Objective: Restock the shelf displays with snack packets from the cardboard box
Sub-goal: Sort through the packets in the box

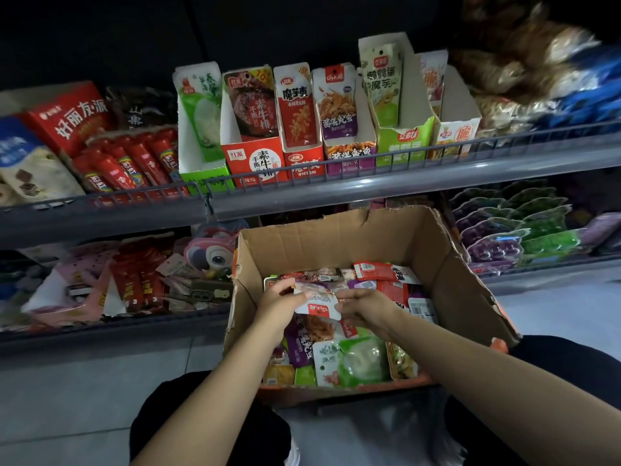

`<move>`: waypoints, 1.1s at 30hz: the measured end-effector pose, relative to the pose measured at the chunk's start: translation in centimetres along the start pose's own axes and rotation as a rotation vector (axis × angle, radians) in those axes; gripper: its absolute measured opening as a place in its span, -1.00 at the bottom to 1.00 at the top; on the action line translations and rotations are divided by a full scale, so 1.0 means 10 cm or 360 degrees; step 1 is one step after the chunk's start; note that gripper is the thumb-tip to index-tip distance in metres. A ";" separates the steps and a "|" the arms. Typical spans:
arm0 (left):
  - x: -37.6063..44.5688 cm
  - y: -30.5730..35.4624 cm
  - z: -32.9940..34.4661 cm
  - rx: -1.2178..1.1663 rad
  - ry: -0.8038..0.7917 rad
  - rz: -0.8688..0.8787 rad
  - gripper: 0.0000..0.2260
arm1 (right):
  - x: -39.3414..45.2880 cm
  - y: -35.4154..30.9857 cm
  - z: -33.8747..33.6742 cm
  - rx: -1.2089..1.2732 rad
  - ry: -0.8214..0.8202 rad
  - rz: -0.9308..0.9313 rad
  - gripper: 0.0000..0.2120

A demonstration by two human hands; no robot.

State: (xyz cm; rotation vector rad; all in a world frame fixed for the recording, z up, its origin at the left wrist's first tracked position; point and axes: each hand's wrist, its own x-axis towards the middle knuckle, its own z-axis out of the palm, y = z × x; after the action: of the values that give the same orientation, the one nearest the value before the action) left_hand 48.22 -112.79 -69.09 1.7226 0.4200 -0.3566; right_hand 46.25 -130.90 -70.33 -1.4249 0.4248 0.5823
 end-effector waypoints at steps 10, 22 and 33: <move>-0.33 0.34 -0.13 0.0287 -0.0249 0.0379 -0.35 | -0.38 -0.39 0.01 0.0381 -0.0106 -0.0318 -0.57; -0.69 1.32 -0.07 0.0480 -0.0193 0.0769 -0.80 | -0.91 -1.18 -0.19 -0.0087 0.0039 -0.0774 -0.63; -0.58 2.30 0.34 0.0268 -0.0160 0.0816 -0.80 | -0.97 -1.98 -0.47 -0.0491 0.0678 -0.1243 -0.82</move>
State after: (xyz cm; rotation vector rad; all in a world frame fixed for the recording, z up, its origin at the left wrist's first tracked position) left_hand 53.71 -120.47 -47.08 1.8938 -0.1338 -0.1051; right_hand 50.97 -137.62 -49.34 -1.8619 0.0783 -0.3092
